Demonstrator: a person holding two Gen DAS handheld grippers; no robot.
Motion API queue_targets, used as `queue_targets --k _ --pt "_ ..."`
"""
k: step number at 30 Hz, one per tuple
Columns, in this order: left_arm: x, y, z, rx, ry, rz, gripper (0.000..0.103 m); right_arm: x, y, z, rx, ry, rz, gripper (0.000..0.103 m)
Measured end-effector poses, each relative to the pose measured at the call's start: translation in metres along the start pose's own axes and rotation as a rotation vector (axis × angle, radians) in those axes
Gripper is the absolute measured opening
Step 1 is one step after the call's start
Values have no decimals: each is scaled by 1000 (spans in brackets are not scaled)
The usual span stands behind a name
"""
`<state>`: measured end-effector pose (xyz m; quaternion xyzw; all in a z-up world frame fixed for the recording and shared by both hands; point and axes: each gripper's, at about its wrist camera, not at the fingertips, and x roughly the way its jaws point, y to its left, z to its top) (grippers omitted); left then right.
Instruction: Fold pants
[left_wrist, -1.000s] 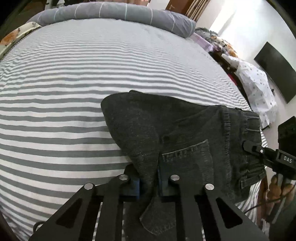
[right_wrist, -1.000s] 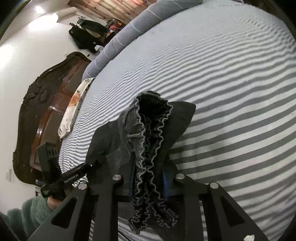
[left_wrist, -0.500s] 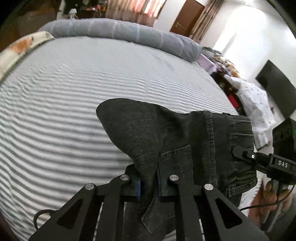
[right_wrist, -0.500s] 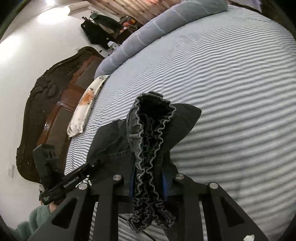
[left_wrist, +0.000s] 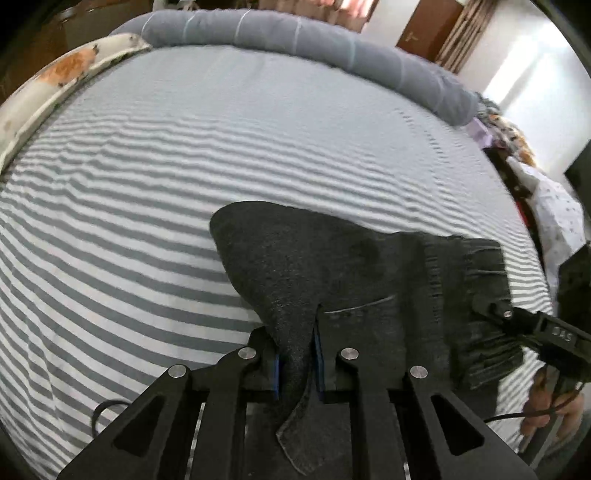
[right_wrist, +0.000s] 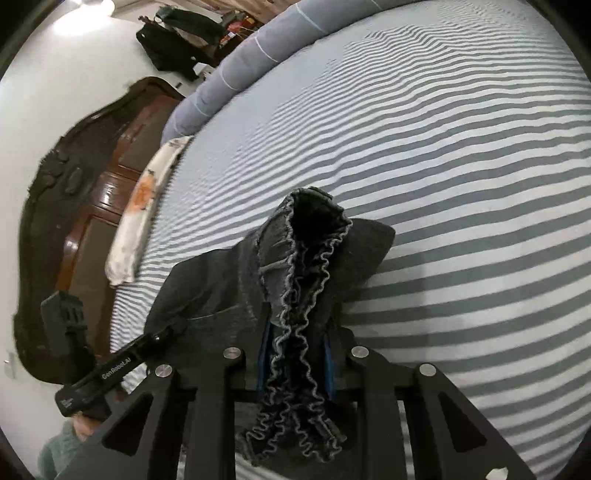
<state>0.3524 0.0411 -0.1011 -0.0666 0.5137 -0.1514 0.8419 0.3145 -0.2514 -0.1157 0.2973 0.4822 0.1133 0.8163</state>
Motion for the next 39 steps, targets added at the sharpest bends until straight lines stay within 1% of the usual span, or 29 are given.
queue_targets --k 1,2,3,4,5,6,7,8,9,10,12,15,18,20,23,26,28,31,34,36,39 --pt "2 2 -4 2 -1 13 22 1 -2 -2 -1 -3 -16 30" --pt "3 3 -8 11 -4 37 29 1 -4 -5 -3 -5 -41 38" --pt "2 2 -11 18 -8 53 32 0 -7 -8 -3 -7 -60 45" --pt "-1 1 -18 32 -18 71 37 -2 -9 -12 -8 -7 -80 49" --pt "-6 0 -23 44 -23 82 42 -5 -10 -19 -16 -6 -98 55" --pt "-9 0 -29 55 -24 87 45 -8 -13 -25 -14 -8 -102 59" --pt "-10 3 -33 61 -23 88 49 -12 -15 -33 -13 -13 -104 59" --pt "-14 5 -42 64 -24 89 49 -16 -17 -40 -17 -16 -107 60" --pt "-17 7 -49 64 -24 95 49 -21 -20 -49 -21 -24 -118 62" --pt "-20 8 -61 65 -19 110 49 -24 -22 -55 -26 -32 -124 64" --pt "-23 9 -73 64 -16 133 49 -29 -26 -67 -32 -48 -152 64" --pt "-29 6 -95 82 -28 186 53 -26 -30 -72 -26 -52 -204 66" --pt "-36 -3 -105 108 -29 225 53 -21 -25 -69 -40 -53 -268 68" --pt "-48 -10 -108 116 -45 243 53 -24 -14 -67 -54 -53 -315 71" --pt "-73 -17 -112 104 -83 258 54 -42 8 -71 -91 -76 -372 71" --pt "-103 -23 -119 83 -122 271 55 -67 28 -83 -112 -91 -384 71" --pt "-119 -27 -123 81 -140 279 58 -84 42 -93 -129 -115 -413 72" --pt "-149 -36 -136 94 -177 296 61 -106 67 -112 -172 -150 -455 77" --pt "-170 -41 -147 93 -194 302 64 -124 92 -138 -221 -186 -506 84" --pt "-185 -45 -158 77 -196 283 65 -131 105 -150 -239 -208 -516 91" --pt "-200 -50 -173 75 -205 272 65 -139 117 -169 -230 -227 -513 95"
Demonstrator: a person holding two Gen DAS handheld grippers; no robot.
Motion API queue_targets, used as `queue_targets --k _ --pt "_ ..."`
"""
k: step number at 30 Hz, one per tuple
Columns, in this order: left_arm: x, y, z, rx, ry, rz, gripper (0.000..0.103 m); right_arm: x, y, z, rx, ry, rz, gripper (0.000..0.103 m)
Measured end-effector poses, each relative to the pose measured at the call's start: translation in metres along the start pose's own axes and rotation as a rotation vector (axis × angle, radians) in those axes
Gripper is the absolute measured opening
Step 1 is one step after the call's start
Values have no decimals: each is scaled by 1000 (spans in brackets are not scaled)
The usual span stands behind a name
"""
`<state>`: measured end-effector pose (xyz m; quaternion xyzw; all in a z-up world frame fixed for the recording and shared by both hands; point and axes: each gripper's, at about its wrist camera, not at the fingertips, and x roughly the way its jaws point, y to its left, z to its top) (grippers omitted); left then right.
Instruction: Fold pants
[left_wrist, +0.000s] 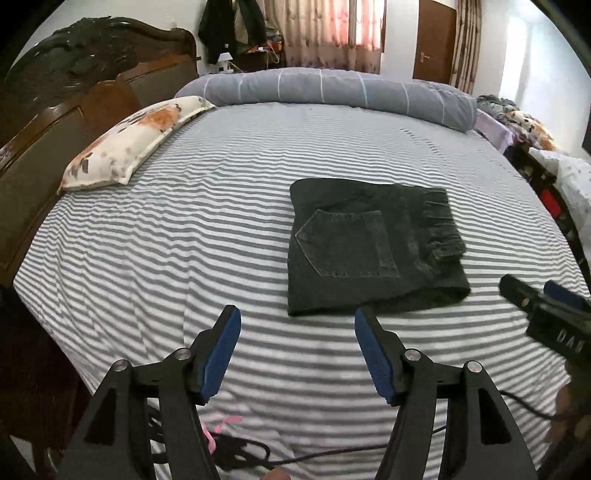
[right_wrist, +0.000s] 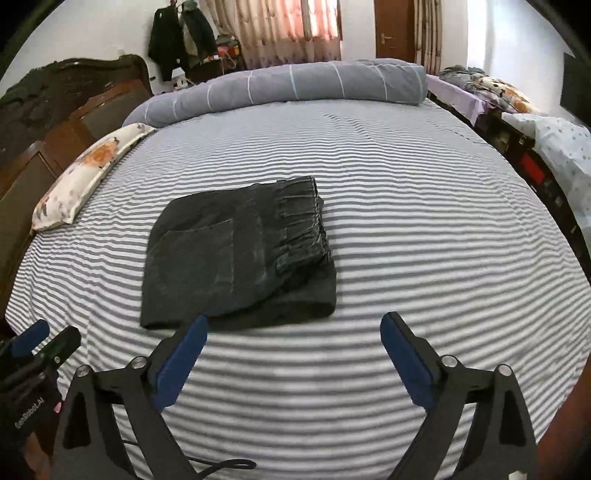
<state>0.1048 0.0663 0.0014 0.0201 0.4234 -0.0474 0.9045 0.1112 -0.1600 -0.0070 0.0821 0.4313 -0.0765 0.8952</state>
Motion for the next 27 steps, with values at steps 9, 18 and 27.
queue_targets --k 9,18,27 --pt "-28 0 -13 9 -41 25 67 -18 24 -24 -71 1 -13 97" --pt "-37 -5 -20 26 -70 55 68 -24 38 -36 -114 9 -1 97" --pt "-35 -6 -23 25 -69 73 68 -23 41 -44 -124 32 15 97"
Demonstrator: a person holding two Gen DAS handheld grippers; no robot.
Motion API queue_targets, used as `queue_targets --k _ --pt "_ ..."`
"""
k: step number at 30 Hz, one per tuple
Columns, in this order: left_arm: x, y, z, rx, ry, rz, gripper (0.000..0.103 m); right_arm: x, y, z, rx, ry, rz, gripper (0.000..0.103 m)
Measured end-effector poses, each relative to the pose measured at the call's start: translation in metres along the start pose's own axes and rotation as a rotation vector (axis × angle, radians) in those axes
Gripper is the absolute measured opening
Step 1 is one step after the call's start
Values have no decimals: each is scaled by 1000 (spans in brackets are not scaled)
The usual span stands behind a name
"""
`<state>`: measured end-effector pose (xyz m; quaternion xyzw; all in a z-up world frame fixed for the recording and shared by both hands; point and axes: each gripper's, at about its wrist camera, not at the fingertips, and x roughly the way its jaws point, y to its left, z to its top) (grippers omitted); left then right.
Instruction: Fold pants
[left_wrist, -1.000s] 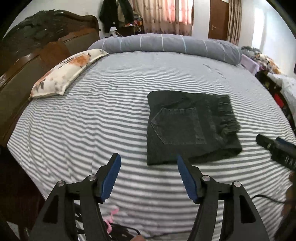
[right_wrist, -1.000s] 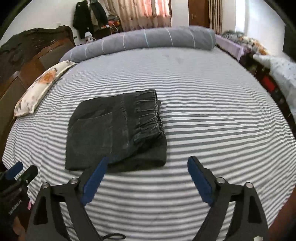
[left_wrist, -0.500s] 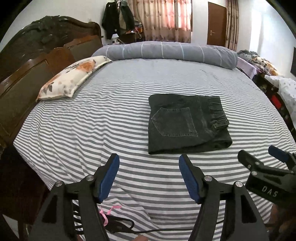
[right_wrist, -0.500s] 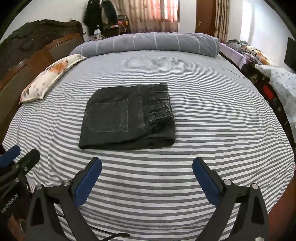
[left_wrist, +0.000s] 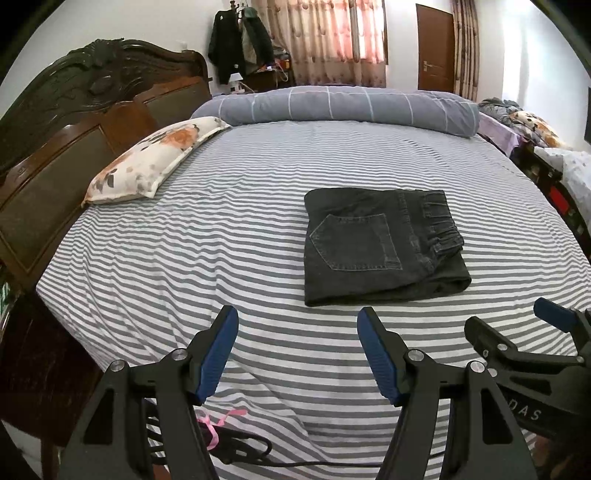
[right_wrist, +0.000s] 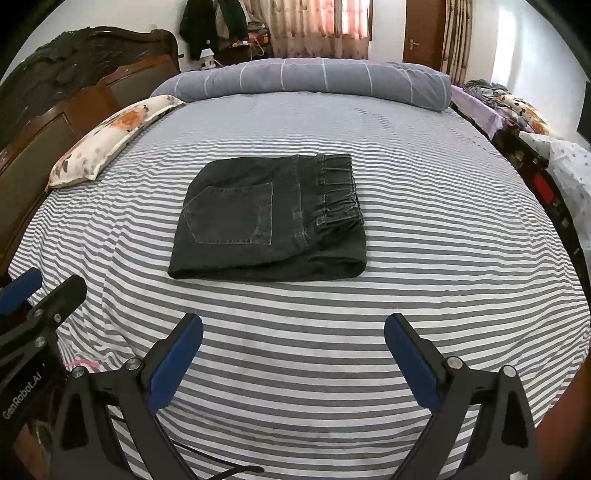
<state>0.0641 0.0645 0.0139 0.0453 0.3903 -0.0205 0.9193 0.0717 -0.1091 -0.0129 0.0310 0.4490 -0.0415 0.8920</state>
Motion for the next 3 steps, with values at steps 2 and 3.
queue_targets --k 2,3 --pt "0 0 0 0 0 2 68 1 1 -2 0 4 2 97" --pt "1 0 0 0 4 3 68 1 1 -2 -1 6 3 97"
